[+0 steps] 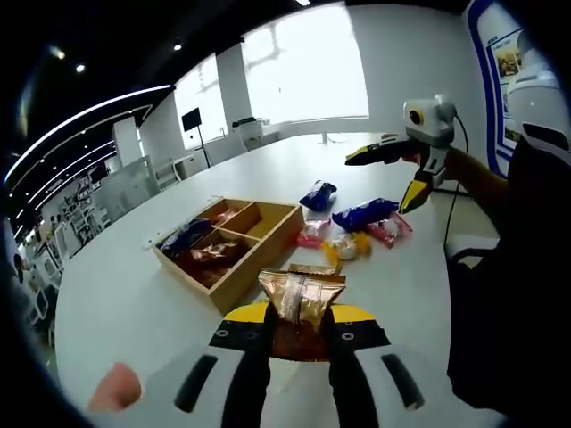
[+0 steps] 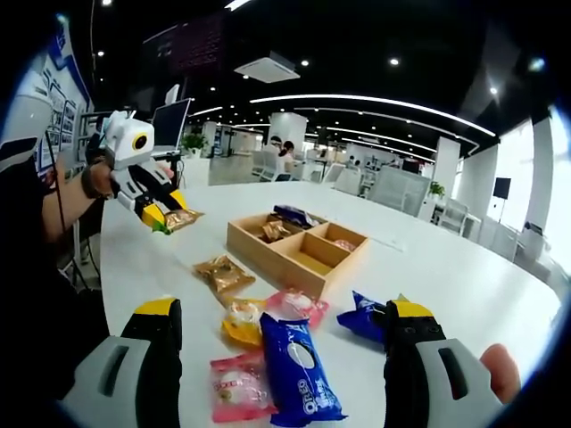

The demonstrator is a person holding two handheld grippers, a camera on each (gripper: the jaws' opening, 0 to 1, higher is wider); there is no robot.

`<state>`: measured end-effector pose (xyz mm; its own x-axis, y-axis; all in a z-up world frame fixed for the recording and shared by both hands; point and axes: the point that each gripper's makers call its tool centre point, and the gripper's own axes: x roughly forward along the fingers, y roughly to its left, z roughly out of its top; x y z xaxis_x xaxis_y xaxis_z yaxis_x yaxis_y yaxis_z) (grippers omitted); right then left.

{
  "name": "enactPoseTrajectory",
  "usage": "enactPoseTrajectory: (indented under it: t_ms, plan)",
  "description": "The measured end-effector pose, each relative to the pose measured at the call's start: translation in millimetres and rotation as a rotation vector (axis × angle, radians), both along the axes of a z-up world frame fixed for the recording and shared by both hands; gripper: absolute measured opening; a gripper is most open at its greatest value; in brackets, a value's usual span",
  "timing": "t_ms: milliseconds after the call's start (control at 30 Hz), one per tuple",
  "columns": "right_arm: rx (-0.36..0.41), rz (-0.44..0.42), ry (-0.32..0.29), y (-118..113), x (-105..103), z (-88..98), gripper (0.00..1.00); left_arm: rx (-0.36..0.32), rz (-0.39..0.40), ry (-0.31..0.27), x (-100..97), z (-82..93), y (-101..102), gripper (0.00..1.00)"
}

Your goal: Pick up the scattered marshmallows, QQ candies, Oreo cookies, and mixed nuts on the table and sort them into separate containers

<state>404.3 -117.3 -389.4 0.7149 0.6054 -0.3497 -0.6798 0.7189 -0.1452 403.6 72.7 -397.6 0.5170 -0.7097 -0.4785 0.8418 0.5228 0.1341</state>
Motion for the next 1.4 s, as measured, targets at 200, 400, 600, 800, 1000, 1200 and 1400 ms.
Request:
enactPoseTrajectory:
  t_ms: [200, 400, 600, 800, 1000, 1200, 1400]
  plan:
    - [-0.003, -0.001, 0.007, 0, 0, -2.7, 0.9, -0.005, 0.002, 0.003, 2.0, -0.9, -1, 0.27]
    - [0.0, -0.007, 0.008, -2, 1, -3.4, 0.9, -0.004, 0.0, -0.003, 4.1, 0.9, -2, 0.27]
    - [-0.003, -0.006, 0.011, -1, 0, -5.5, 0.9, 0.002, -0.004, -0.016, 6.3, 3.8, -3, 0.27]
    - [-0.004, -0.009, 0.012, -2, 0, -5.8, 0.9, 0.0, -0.007, -0.016, 7.8, 6.6, -4, 0.27]
    - [-0.004, -0.015, 0.009, -3, 0, -5.1, 0.9, -0.006, -0.019, -0.031, 9.4, 13.9, -10, 0.27]
    - [-0.004, -0.013, 0.009, -3, -1, -5.4, 0.9, 0.002, -0.028, -0.045, 14.5, 21.2, -12, 0.27]
    - [-0.007, -0.014, 0.008, -3, -1, -5.5, 0.89, -0.003, -0.042, -0.063, 22.5, 31.1, -16, 0.27]
